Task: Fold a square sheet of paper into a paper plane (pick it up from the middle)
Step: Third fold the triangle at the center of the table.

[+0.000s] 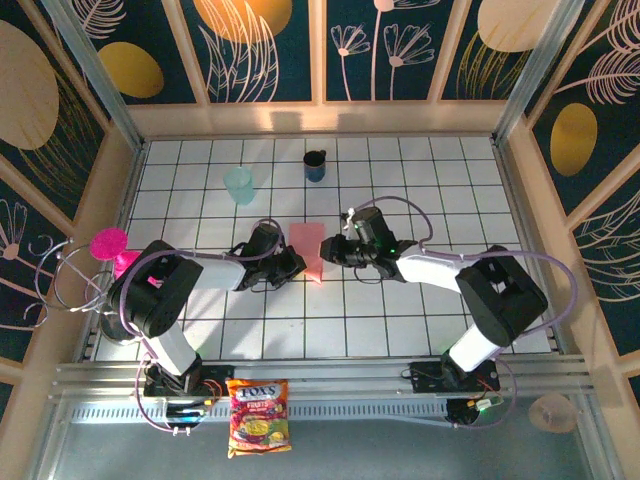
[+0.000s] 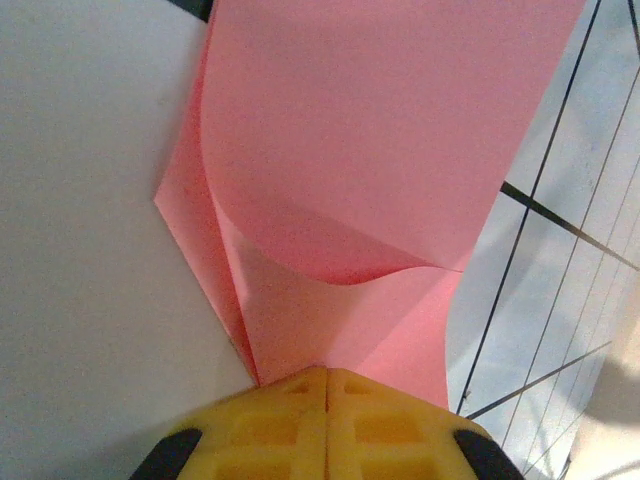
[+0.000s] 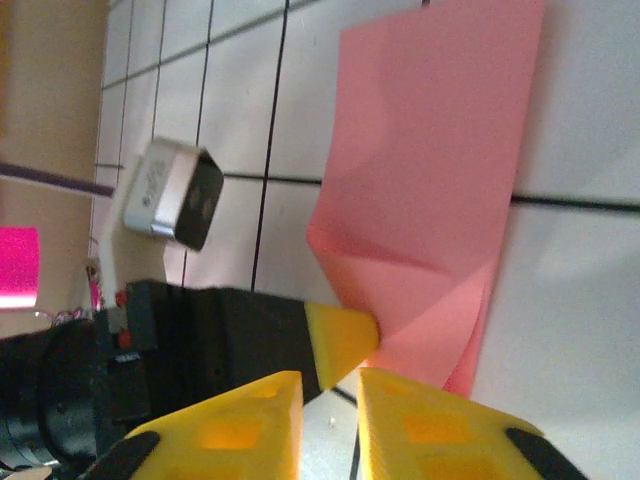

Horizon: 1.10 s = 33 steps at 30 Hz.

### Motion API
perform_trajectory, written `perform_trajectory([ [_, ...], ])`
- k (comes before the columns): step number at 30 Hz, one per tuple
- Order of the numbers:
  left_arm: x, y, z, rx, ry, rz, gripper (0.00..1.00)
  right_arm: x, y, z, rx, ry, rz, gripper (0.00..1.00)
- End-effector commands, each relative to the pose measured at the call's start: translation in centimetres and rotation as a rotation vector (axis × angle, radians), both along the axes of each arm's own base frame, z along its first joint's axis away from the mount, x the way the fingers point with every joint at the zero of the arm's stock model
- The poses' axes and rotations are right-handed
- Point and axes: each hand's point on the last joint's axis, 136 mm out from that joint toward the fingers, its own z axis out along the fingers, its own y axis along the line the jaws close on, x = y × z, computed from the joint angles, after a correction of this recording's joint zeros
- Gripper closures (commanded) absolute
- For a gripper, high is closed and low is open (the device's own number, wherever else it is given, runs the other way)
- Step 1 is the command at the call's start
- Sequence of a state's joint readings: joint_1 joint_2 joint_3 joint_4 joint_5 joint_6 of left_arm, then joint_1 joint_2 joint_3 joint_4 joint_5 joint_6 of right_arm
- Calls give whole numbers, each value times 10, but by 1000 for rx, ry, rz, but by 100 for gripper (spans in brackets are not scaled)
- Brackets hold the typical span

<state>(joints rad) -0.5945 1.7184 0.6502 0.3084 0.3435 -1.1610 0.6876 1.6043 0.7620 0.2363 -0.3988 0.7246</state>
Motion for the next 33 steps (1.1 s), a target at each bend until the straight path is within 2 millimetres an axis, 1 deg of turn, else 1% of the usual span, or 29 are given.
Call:
perform_trajectory([
  [1, -11, 8, -20, 32, 64, 32, 91, -15, 15, -9, 19, 94, 57, 82],
  [5, -12, 9, -20, 33, 64, 32, 92, -22, 26, -18, 9, 134, 90, 87],
  [9, -13, 9, -18, 30, 62, 28, 91, -23, 29, -27, -5, 159, 94, 90],
  [18, -11, 4, -10, 2, 50, 22, 91, -31, 29, -44, -47, 210, 115, 91],
  [22, -11, -2, -4, -56, 51, 20, 91, -35, 29, -50, -60, 223, 127, 91],
  [30, -14, 0, -7, -45, 59, 21, 91, -39, 28, -60, -79, 242, 142, 91],
  [33, -15, 1, -8, -40, 61, 21, 91, -40, 29, -60, -77, 243, 148, 91],
])
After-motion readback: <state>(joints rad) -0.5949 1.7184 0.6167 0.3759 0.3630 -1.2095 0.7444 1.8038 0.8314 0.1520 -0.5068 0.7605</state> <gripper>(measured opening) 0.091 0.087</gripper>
